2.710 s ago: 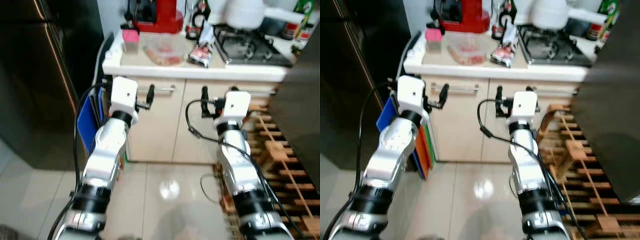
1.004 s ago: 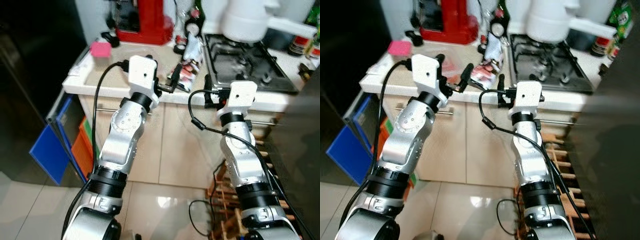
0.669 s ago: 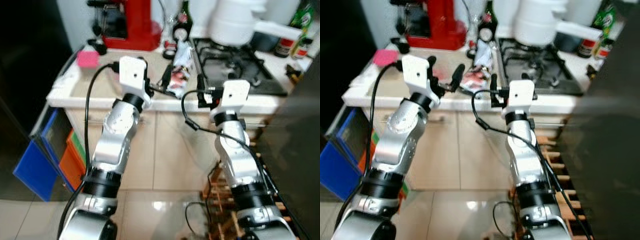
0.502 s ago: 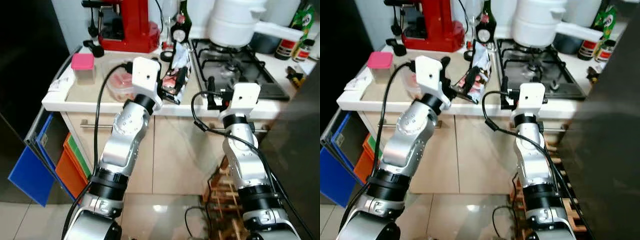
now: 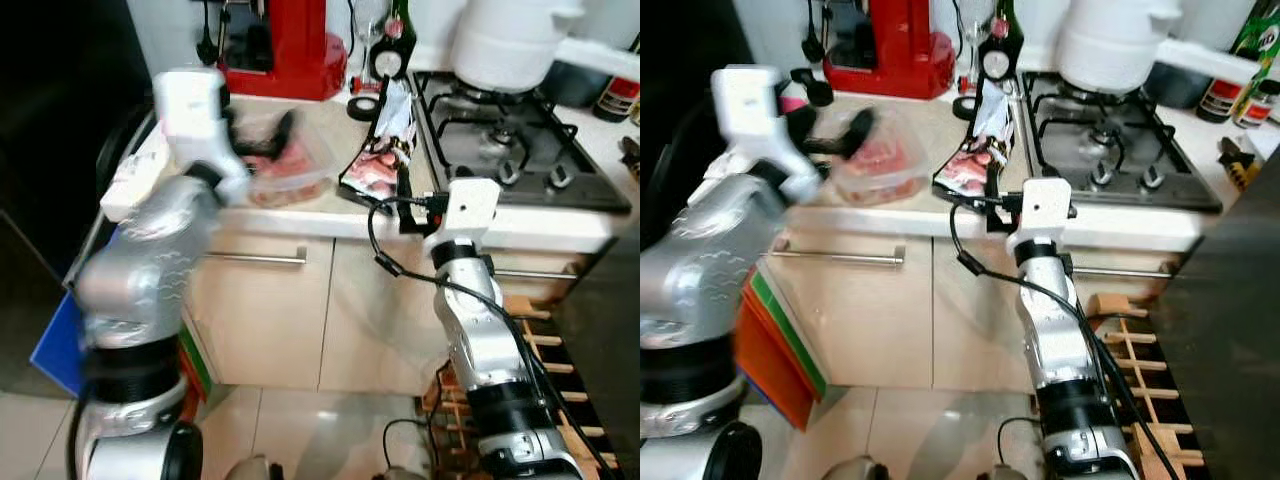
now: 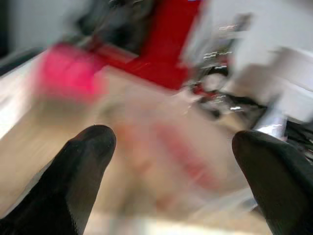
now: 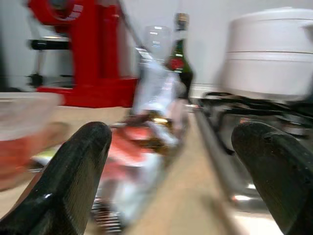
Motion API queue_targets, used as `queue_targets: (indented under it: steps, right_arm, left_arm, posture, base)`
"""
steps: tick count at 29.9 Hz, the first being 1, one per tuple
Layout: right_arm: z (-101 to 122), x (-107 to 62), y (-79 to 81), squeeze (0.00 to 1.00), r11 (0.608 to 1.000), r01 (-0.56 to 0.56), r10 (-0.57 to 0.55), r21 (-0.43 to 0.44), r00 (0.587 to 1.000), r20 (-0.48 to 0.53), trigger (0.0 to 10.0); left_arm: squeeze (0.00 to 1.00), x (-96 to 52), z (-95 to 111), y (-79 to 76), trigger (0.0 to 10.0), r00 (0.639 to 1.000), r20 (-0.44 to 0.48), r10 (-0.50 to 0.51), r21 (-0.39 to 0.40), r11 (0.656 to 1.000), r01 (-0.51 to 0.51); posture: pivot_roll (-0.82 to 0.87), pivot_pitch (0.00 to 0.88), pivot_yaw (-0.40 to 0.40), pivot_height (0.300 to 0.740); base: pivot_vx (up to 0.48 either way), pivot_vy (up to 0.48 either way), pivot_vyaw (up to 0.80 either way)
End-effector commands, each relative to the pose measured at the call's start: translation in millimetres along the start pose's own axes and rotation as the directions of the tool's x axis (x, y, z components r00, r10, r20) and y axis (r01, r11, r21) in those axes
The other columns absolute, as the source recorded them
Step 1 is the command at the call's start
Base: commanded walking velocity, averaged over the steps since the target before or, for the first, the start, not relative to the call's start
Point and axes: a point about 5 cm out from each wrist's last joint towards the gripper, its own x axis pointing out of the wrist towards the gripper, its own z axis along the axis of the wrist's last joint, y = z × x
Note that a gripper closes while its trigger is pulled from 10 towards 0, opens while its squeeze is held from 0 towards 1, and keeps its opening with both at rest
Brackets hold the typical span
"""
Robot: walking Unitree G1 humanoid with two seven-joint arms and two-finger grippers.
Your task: Restocking fridge
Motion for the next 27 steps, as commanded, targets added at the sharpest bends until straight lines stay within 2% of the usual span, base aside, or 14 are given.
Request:
queue_targets:
  steps: [1, 4, 5, 7, 8, 9, 10, 14, 15, 16, 18, 27]
  right_arm:
    - [2, -0.9, 5.9, 0.00, 1.000, -0.025, 0.025, 0.014, 1.000, 0.001, 10.0]
    - [-1, -2.4, 6.1, 0.00, 0.999, -0.028, 0.028, 0.018, 1.000, -0.011, 10.0]
    - [-2, -0.9, 7.1, 0.00, 0.999, -0.032, 0.033, 0.019, 0.999, -0.018, 10.0]
    - [-2, 0.4, 8.0, 0.00, 0.999, -0.037, 0.037, 0.021, 0.999, -0.020, 10.0]
    - [0, 1.8, 9.0, 0.00, 0.999, -0.041, 0.042, 0.021, 0.999, -0.017, 10.0]
    - [0, 1.8, 9.0, 0.00, 0.999, -0.041, 0.042, 0.021, 0.999, -0.017, 10.0]
    - [1, 3.4, 8.7, 0.00, 0.999, -0.039, 0.039, 0.021, 0.999, -0.013, 10.0]
    - [4, 5.4, 6.5, 0.00, 0.999, -0.030, 0.030, 0.013, 1.000, -0.004, 10.0]
    - [4, 5.4, 6.5, 0.00, 0.999, -0.030, 0.030, 0.013, 1.000, -0.004, 10.0]
    - [7, 5.8, 2.5, 0.00, 1.000, -0.011, 0.011, 0.003, 1.000, 0.008, 10.0]
    - [10, 5.5, -1.8, 0.00, 1.000, 0.014, -0.014, -0.011, 1.000, 0.023, 10.0]
    - [16, -2.7, -18.9, 0.00, 0.993, 0.100, -0.097, -0.058, 0.994, 0.050, 10.0]
  left_arm:
    - [0.00, -5.8, 1, -7.9, 10.0, 1.000, -0.020, -0.020, -0.049, 0.999, 0.019]
    - [0.00, -11.2, 2, -9.6, 10.0, 0.999, -0.027, -0.025, -0.083, 0.996, 0.022]
    - [0.00, -14.7, 4, -12.7, 10.0, 0.997, -0.051, -0.057, -0.116, 0.992, 0.051]
    - [0.00, -16.4, 2, -19.1, 10.0, 0.993, -0.074, -0.092, -0.149, 0.986, 0.080]
    - [0.00, -16.5, -1, -30.1, 10.0, 0.986, -0.090, -0.138, -0.164, 0.979, 0.122]
    - [0.00, -16.5, -1, -30.1, 10.0, 0.986, -0.090, -0.138, -0.164, 0.979, 0.122]
    - [0.00, -15.8, -5, -40.4, 10.0, 0.977, -0.108, -0.181, -0.160, 0.973, 0.163]
    - [0.00, -11.9, -10, -49.0, 10.0, 0.966, -0.124, -0.226, -0.185, 0.962, 0.201]
    - [0.00, -11.9, -10, -49.0, 10.0, 0.966, -0.124, -0.226, -0.185, 0.962, 0.201]
    - [0.00, -3.7, -17, -49.6, 10.0, 0.964, -0.145, -0.224, -0.203, 0.960, 0.192]
    - [0.00, 2.3, -23, -49.3, 10.0, 0.963, -0.160, -0.217, -0.212, 0.960, 0.181]
    - [0.00, 14.1, -33, -45.8, 10.0, 0.972, -0.160, -0.173, -0.222, 0.966, 0.136]
  posture:
    - [0.15, 0.000, -0.043, 0.711]
    - [0.16, 0.000, -0.048, 0.711]
    - [0.17, 0.000, -0.055, 0.711]
    - [0.17, 0.000, -0.055, 0.711]
    - [0.17, 0.000, -0.056, 0.711]
    - [0.17, 0.000, -0.056, 0.711]
    - [0.16, 0.000, -0.056, 0.711]
    - [0.13, 0.000, -0.055, 0.711]
    - [0.13, 0.000, -0.055, 0.711]
    - [0.12, 0.000, -0.057, 0.711]
    - [0.10, 0.000, -0.057, 0.711]
    - [0.06, 0.000, -0.047, 0.711]
  base:
    - [0.000, 0.000, 0.00]
    - [0.000, 0.000, 0.00]
    - [0.000, 0.000, 0.00]
    - [0.000, 0.000, 0.00]
    - [0.000, 0.000, 0.00]
    - [0.000, 0.000, 0.00]
    - [0.000, 0.000, 0.00]
    - [0.000, 0.000, 0.00]
    - [0.000, 0.000, 0.00]
    - [0.000, 0.000, 0.00]
    - [0.000, 0.000, 0.00]
    - [0.000, 0.000, 0.00]
